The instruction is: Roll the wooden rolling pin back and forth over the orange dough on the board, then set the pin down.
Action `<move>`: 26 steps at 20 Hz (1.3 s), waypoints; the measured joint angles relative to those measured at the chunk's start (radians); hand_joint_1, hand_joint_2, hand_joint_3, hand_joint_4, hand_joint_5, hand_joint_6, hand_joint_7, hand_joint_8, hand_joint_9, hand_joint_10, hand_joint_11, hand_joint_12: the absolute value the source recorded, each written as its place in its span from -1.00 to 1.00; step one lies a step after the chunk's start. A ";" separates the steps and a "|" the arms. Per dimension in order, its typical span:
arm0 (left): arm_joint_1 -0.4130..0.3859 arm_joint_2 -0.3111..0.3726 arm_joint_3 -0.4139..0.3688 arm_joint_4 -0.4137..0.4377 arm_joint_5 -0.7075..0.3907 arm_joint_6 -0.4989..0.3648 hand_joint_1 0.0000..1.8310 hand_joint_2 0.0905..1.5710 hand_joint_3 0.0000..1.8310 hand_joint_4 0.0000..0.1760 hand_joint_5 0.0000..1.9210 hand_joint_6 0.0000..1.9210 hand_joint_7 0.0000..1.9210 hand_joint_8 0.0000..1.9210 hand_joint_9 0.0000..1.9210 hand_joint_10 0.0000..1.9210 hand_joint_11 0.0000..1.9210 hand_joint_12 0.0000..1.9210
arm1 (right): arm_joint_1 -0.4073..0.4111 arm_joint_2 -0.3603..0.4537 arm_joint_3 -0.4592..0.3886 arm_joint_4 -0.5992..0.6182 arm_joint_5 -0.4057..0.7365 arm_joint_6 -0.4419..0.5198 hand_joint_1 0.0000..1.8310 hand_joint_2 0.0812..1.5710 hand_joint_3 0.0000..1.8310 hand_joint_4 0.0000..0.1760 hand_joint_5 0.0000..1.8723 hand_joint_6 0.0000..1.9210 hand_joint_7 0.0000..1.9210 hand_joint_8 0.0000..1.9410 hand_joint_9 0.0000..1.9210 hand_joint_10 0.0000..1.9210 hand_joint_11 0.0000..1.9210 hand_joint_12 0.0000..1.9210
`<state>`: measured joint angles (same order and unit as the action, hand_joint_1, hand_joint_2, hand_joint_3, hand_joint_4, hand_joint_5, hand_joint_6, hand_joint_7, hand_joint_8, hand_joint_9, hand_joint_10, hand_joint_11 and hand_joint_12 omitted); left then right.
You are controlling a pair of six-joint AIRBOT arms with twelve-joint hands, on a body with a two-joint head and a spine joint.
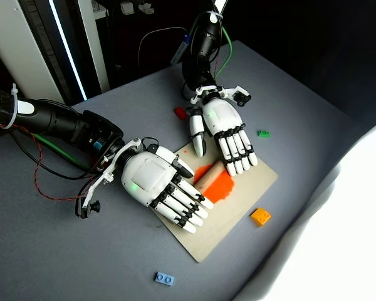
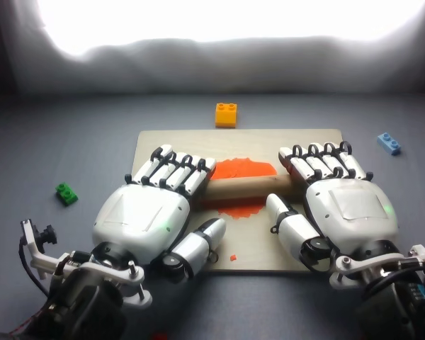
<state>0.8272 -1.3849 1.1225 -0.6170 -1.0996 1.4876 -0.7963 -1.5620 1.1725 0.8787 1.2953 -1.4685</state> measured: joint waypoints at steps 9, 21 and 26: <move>0.013 0.018 -0.026 0.016 -0.005 0.002 -1.00 0.94 -1.00 -1.00 -0.81 -0.99 -0.78 -0.99 -0.89 -0.99 -0.99 -0.99 | -0.004 0.000 -0.007 0.003 0.011 -0.010 -1.00 1.00 -0.91 -1.00 -0.74 -1.00 -0.70 -1.00 -0.79 -0.99 -1.00 -0.64; 0.018 0.044 -0.051 0.024 0.018 0.034 -1.00 0.94 -1.00 -1.00 -0.80 -0.99 -0.80 -0.99 -0.90 -1.00 -0.99 -0.98 | -0.014 0.000 -0.034 0.010 0.036 -0.034 -1.00 1.00 -0.92 -1.00 -0.76 -0.99 -0.72 -1.00 -0.81 -0.99 -1.00 -0.69; 0.011 0.062 -0.061 0.019 0.048 0.042 -1.00 0.94 -1.00 -1.00 -0.82 -1.00 -0.81 -1.00 -0.91 -1.00 -1.00 -0.96 | -0.018 0.002 -0.052 0.013 0.047 -0.043 -1.00 1.00 -0.91 -1.00 -0.76 -0.99 -0.71 -1.00 -0.79 -0.99 -1.00 -0.64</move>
<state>0.8379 -1.3231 1.0615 -0.5983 -1.0515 1.5291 -0.8146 -1.5600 1.1206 0.8921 1.3426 -1.5120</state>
